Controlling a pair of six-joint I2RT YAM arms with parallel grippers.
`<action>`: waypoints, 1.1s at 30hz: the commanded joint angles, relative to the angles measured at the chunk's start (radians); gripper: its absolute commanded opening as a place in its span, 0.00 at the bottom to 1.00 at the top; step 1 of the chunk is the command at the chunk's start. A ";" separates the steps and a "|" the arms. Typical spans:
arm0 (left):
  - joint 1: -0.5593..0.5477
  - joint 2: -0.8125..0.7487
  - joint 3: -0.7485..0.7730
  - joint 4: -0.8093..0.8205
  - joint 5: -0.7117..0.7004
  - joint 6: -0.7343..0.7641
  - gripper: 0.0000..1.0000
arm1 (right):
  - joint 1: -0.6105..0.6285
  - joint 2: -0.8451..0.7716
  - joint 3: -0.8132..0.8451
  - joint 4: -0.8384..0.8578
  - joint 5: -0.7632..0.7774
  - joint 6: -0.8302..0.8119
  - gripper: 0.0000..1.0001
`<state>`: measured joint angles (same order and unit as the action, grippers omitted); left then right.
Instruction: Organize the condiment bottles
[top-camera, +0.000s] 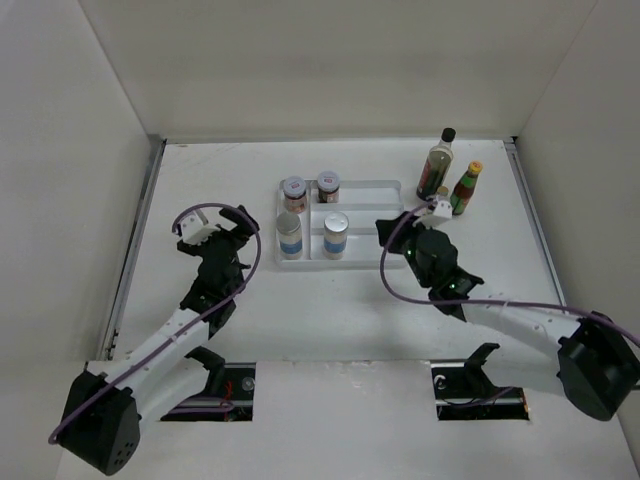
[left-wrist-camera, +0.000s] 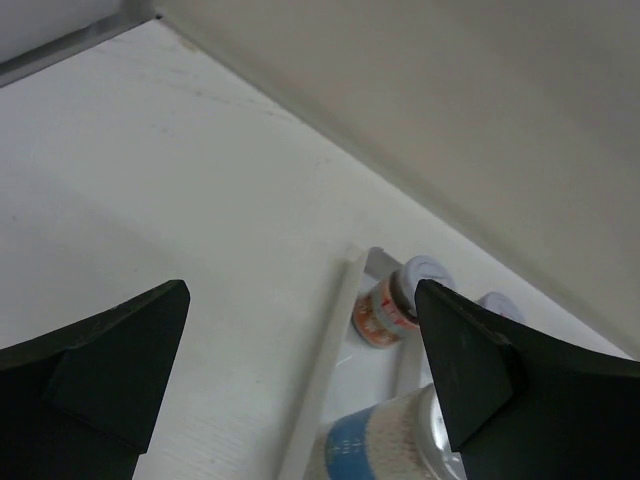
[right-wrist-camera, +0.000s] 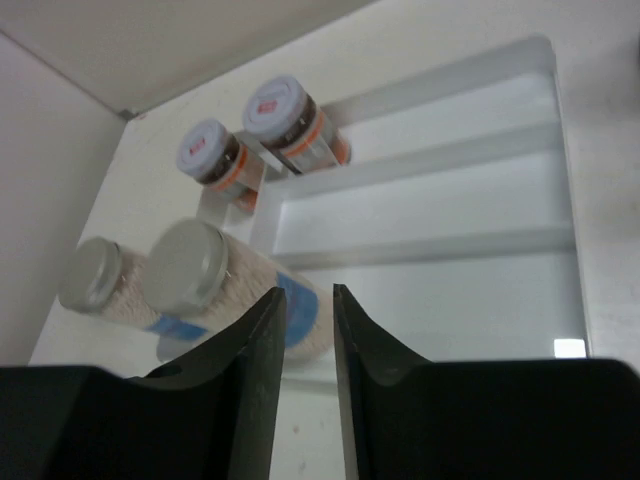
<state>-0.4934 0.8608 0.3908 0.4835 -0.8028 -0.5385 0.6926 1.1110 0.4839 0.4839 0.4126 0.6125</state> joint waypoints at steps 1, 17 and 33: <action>0.089 0.038 -0.029 -0.039 0.074 -0.179 1.00 | 0.003 0.079 0.212 -0.057 0.060 -0.106 0.39; 0.249 0.185 -0.162 0.148 0.324 -0.296 1.00 | -0.440 0.447 0.852 -0.424 0.163 -0.339 0.92; 0.249 0.259 -0.156 0.221 0.409 -0.301 1.00 | -0.538 0.653 0.961 -0.341 -0.037 -0.355 0.74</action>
<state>-0.2489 1.1103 0.2237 0.6323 -0.4126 -0.8276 0.1627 1.7576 1.3869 0.0460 0.4126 0.2710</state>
